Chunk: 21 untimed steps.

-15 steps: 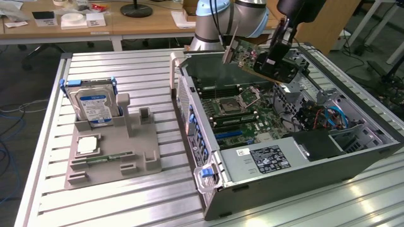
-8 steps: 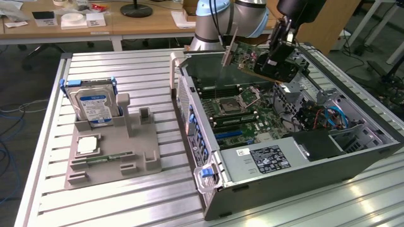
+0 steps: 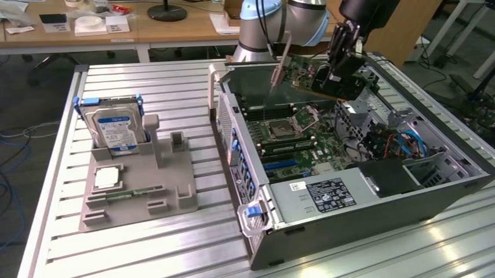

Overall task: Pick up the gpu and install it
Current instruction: 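Insert the gpu into the slot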

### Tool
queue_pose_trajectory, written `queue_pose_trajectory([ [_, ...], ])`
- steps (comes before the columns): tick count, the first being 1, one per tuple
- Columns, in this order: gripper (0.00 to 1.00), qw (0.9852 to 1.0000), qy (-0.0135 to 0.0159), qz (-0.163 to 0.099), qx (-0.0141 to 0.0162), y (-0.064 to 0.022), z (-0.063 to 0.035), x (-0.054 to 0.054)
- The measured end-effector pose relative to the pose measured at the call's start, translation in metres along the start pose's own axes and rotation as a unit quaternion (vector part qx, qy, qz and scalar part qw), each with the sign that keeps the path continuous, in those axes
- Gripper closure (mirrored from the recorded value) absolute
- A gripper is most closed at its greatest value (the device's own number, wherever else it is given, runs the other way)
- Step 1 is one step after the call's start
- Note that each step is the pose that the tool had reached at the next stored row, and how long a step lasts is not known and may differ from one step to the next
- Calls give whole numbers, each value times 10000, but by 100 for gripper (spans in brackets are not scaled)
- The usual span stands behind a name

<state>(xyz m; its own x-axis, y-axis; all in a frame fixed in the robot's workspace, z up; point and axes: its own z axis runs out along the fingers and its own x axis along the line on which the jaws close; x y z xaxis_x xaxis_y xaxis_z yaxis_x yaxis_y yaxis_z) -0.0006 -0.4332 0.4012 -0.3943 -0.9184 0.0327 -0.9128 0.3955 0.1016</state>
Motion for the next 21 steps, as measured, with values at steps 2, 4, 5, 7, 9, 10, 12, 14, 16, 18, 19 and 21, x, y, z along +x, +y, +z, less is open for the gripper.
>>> queue_pose_trajectory([
  [2, 72, 9999, 15, -147, 5, 0, 2, 0],
  [4, 72, 9996, 29, -288, 9, 0, 4, 0],
  [5, 72, 9993, 37, -359, 12, 0, 5, 0],
  [7, 72, 9987, 51, -501, 16, 0, 7, 1],
  [9, 72, 9978, 67, -654, 22, 0, 9, 0],
  [10, 72, 9973, 74, -729, 24, 0, 11, 0],
  [12, 72, 9961, 90, -882, 29, -1, 13, 0],
  [14, 72, 9946, 105, -1031, 34, -1, 14, 0],
  [16, 72, 9935, 113, -1130, 45, -1, 17, 1],
  [18, 72, 9929, 106, -1182, 89, -1, 22, 1],
  [19, 72, 9927, 97, -1199, 129, -2, 25, 1],
  [21, 72, 9923, 75, -1223, 207, -3, 32, 0],
])
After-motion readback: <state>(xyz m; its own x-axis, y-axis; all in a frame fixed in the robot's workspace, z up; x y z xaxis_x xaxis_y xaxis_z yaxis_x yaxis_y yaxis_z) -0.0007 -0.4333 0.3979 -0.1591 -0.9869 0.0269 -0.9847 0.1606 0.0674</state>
